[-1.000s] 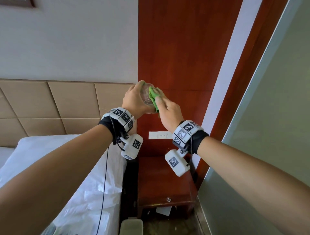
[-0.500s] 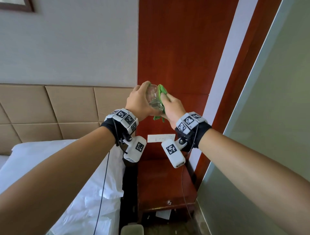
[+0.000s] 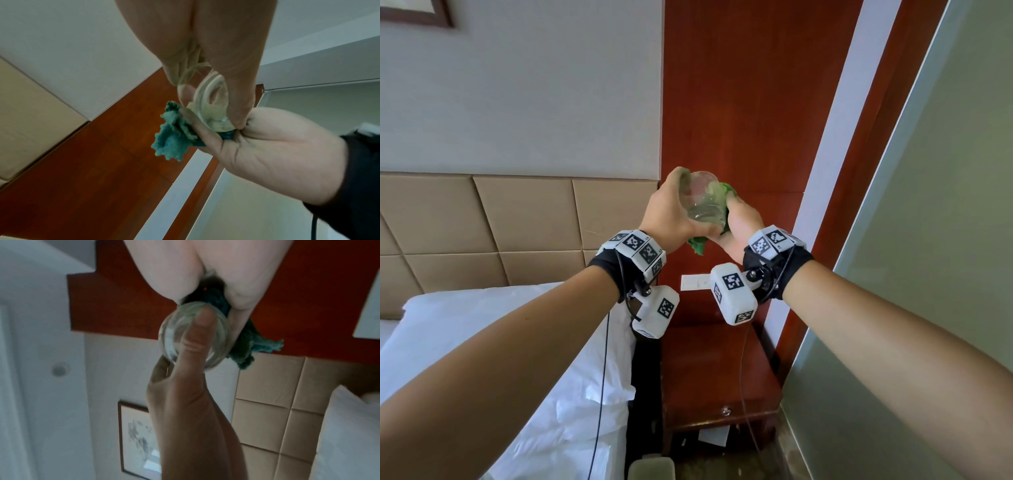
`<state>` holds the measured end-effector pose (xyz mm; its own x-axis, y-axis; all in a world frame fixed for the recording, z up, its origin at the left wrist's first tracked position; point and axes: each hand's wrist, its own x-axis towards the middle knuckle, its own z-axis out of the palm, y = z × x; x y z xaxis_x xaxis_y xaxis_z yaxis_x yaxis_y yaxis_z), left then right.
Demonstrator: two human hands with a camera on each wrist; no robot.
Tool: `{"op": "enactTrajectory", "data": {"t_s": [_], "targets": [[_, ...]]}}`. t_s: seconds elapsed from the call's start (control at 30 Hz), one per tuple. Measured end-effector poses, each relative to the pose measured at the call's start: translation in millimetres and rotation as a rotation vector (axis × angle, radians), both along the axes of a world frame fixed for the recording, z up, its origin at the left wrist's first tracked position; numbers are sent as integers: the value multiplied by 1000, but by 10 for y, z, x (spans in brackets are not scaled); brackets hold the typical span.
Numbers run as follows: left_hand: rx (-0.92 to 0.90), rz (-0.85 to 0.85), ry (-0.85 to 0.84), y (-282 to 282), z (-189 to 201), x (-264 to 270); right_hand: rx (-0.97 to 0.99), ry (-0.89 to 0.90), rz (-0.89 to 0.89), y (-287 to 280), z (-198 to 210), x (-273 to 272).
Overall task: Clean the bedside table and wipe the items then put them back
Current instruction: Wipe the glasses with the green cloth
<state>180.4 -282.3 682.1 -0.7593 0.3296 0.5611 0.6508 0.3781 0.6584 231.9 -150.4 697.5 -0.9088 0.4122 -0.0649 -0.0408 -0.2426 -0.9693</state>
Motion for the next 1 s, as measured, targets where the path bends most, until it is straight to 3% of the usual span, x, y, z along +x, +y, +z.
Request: {"op": "enactTrajectory", "data": {"t_s": [0.17,0.23,0.4,0.5,0.6,0.83,1.0], "targets": [[32,-52,-36,-80,-36,23,-107,57,53,-95,-61,41],[46,-38,-40,-117,-57,22,-32,107,24,-132,-114,1],[37,18,-61,-193,-101,-43,625,162,-26,-183,-205,40],[22,39,-72,-233,-136,-74,840,197,11,-162,-229,101],[0,42,-46,-248,-142,-73,880,227,21,-161,-224,131],[-108,-6,100,-237,-93,-30,709,180,-69,-142,-116,-78],[-150,44,100,-271,-44,-101,846,198,-59,-178,-122,-23]]}}
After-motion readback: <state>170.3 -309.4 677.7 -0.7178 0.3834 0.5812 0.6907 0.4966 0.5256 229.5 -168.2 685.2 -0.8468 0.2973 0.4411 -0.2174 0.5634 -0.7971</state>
